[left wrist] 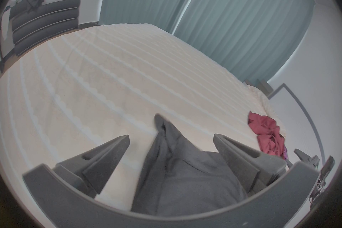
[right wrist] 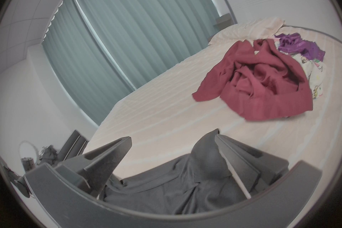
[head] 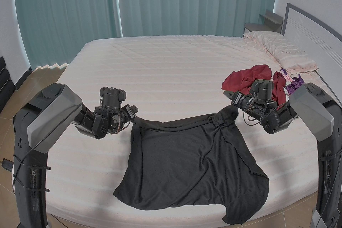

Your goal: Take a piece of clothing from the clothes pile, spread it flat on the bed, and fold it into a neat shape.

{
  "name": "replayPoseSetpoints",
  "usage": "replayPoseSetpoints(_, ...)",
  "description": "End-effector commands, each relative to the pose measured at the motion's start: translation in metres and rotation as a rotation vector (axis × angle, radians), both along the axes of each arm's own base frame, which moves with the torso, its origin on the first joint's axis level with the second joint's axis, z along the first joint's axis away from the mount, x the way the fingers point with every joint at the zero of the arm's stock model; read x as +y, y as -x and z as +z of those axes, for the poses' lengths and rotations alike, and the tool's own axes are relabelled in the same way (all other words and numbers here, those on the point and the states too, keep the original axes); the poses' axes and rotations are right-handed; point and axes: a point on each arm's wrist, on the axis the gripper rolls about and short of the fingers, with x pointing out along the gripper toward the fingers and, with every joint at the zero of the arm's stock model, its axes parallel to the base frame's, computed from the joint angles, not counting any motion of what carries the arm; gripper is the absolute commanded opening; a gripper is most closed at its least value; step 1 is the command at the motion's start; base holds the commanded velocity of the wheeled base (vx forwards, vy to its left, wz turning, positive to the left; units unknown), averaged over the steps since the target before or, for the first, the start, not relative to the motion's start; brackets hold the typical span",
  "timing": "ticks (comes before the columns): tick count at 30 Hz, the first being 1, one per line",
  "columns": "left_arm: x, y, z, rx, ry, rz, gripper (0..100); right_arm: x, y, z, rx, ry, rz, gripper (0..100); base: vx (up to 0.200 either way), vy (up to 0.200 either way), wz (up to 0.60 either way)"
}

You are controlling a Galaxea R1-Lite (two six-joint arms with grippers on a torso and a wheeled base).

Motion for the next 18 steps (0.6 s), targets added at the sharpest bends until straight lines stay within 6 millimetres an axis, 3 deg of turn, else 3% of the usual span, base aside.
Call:
replayPoseSetpoints(1, 0.024, -0.020, -0.010, 0.024, -0.023, 0.082, 100, -0.016, -0.026, -0.022, -0.002, 0.030, -0.131, 100, 0.000, 0.000, 0.00)
replayPoseSetpoints(4, 0.030, -0.022, -0.009, 0.045, -0.028, 0.096, 100, -0.020, -0.025, -0.028, 0.019, 0.038, -0.144, 100, 0.000, 0.000, 0.00)
replayPoseSetpoints(10, 0.033, -0.009, -0.010, 0.098, -0.033, 0.099, 100, -0.032, -0.014, -0.036, 0.074, 0.052, -0.161, 100, 0.000, 0.000, 0.00)
replayPoseSetpoints(16, 0.036, 0.032, 0.008, 0.145, -0.011, 0.046, 100, -0.036, 0.029, -0.034, 0.174, 0.048, -0.071, 100, 0.000, 0.000, 0.00)
replayPoseSetpoints(18, 0.028, 0.070, 0.017, 0.187, -0.012, -0.005, 100, -0.034, 0.048, -0.038, 0.216, 0.055, -0.037, 100, 0.000, 0.000, 0.00)
